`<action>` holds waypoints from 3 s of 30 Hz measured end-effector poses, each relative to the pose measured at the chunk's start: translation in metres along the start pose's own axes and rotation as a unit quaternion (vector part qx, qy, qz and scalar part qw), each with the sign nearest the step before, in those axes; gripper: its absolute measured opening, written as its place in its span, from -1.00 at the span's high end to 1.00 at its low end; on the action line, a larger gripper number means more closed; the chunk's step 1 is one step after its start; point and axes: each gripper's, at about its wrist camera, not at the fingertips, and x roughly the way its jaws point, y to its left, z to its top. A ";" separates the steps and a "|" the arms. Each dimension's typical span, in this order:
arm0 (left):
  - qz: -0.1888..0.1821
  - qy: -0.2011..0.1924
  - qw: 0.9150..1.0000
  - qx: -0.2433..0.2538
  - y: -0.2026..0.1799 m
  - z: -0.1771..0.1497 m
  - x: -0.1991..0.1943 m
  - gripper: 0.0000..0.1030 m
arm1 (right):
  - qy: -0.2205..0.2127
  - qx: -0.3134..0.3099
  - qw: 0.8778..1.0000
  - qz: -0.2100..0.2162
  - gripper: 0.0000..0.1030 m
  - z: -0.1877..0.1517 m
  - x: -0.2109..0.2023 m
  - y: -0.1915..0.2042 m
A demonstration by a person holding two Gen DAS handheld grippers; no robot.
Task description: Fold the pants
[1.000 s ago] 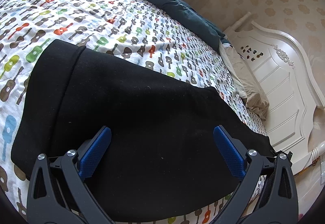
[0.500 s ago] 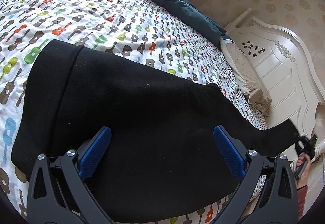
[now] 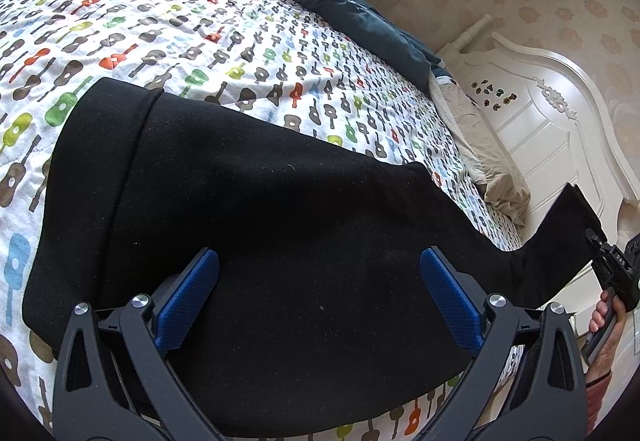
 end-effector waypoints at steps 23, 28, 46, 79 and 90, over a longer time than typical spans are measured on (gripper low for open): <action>-0.004 0.000 1.000 -0.002 0.001 -0.001 -0.001 -0.95 | 0.124 -0.110 0.986 0.008 0.71 -0.111 0.110 0.115; -0.005 0.000 1.000 -0.002 0.001 -0.001 -0.001 -0.95 | 0.139 -0.114 0.984 0.012 0.71 -0.119 0.118 0.124; -0.006 -0.001 1.000 -0.002 0.001 -0.001 -0.001 -0.95 | 0.153 -0.145 0.977 0.011 0.71 -0.138 0.124 0.150; -0.004 -0.001 1.000 0.001 0.000 -0.002 -0.002 -0.95 | 0.181 -0.127 0.973 0.068 0.26 -0.155 0.110 0.168; -0.003 0.001 1.000 0.008 0.001 0.000 -0.001 -0.95 | 0.135 0.012 0.966 0.220 0.04 -0.092 0.043 0.082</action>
